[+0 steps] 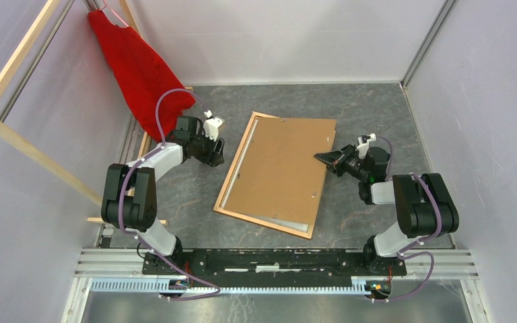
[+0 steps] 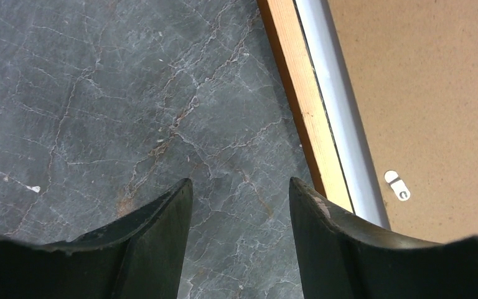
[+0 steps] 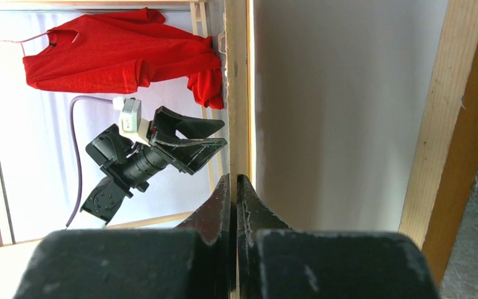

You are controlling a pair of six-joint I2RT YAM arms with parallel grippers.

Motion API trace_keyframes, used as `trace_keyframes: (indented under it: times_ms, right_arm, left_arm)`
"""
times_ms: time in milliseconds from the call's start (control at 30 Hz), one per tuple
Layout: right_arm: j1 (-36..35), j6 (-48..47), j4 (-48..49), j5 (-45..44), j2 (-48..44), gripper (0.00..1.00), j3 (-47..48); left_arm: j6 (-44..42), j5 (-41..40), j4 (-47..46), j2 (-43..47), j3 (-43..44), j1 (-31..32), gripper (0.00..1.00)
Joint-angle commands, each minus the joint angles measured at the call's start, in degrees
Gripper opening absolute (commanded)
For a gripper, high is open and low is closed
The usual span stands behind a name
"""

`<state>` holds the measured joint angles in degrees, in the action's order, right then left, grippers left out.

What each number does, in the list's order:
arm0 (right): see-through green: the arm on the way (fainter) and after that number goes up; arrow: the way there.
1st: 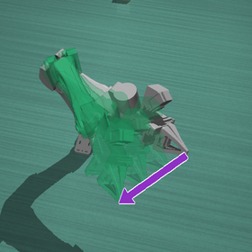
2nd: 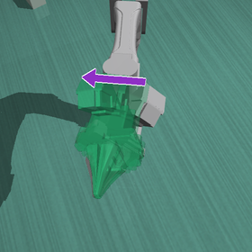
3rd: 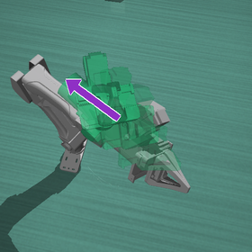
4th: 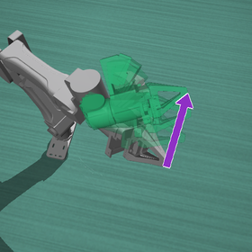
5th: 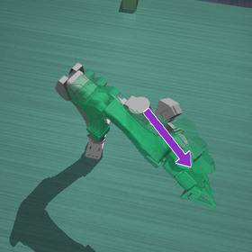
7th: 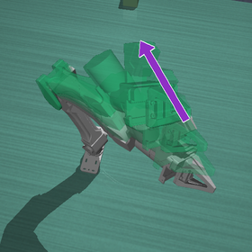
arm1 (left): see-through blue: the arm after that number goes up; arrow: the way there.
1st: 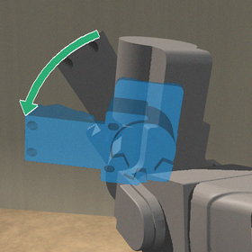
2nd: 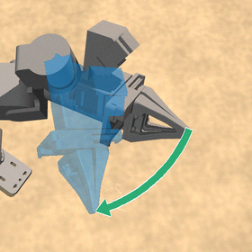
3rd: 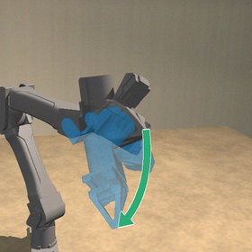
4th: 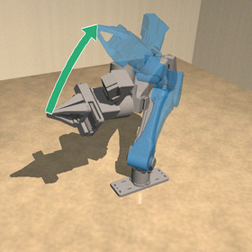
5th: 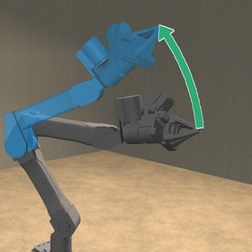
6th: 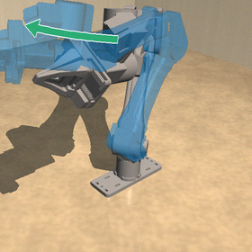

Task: Put the photo into the frame
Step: Place the photo frame item in the photo frame.

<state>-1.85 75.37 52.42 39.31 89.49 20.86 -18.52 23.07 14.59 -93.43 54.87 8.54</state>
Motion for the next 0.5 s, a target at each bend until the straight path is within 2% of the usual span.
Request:
trace_keyframes:
  times_ms: [0,467]
  right_arm:
    - [-0.61,2.82,7.44,0.51,1.16,0.0,3.21]
    - [-1.72,0.35,5.37,0.52,3.49,0.0,5.24]
  left_arm:
    - [-3.45,2.42,-0.46,-0.61,-0.7,0.08,0.64]
    - [-4.91,2.25,-0.17,-1.58,-1.16,1.82,0.63]
